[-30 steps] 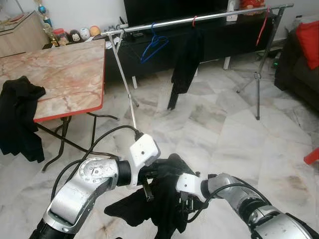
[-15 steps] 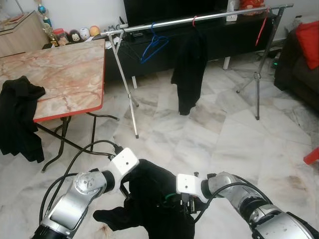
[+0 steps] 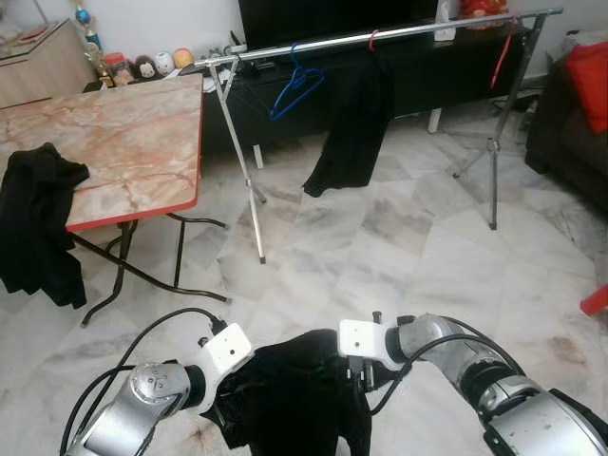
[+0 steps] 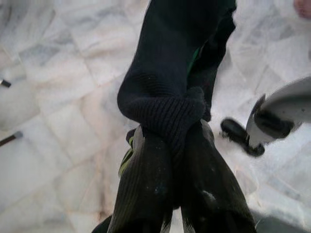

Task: Hang hanger

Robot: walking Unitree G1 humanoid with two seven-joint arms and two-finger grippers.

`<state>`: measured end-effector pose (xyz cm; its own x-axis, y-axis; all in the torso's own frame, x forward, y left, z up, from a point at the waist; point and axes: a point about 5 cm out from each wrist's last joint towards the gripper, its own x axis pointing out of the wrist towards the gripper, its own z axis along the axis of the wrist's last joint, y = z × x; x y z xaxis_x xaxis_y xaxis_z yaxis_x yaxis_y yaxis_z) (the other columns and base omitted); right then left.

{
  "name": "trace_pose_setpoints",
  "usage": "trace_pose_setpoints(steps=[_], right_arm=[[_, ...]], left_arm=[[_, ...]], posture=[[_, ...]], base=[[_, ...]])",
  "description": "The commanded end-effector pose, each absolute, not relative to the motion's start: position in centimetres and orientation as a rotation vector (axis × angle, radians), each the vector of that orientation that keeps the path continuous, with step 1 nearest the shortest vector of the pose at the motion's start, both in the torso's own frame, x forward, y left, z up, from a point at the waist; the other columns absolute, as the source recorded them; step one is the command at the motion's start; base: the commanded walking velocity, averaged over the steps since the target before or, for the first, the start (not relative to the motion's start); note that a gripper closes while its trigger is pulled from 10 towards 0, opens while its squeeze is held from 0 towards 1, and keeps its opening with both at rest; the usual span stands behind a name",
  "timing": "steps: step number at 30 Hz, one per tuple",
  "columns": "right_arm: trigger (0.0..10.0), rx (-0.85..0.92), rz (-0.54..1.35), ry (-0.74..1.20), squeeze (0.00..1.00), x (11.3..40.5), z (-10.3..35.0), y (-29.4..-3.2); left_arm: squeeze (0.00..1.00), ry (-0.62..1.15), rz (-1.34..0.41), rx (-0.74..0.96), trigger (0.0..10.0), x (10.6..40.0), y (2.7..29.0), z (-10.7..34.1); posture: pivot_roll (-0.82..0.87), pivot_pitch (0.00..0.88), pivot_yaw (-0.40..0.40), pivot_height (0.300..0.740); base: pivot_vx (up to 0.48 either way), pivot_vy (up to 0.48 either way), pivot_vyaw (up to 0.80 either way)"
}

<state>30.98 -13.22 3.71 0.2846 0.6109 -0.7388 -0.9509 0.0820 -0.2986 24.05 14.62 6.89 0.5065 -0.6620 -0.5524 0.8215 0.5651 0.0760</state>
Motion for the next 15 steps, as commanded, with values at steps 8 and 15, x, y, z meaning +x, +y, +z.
trace_pose_setpoints(steps=[8,15], right_arm=[[0.0,-0.89,1.221,0.369,0.0,32.8,6.2,-11.7],[0.0,-0.902,1.226,0.344,0.0,33.2,6.9,-11.4]], left_arm=[[1.0,0.303,-0.918,0.256,10.0,25.7,13.4,10.6],[1.0,0.327,-0.963,0.264,10.0,25.2,12.9,10.1]], posture=[[-0.05,0.0,0.109,0.74],[-0.06,0.0,0.11,0.74]], base=[[0.0,0.0,0.0],[0.0,0.0,0.0]])
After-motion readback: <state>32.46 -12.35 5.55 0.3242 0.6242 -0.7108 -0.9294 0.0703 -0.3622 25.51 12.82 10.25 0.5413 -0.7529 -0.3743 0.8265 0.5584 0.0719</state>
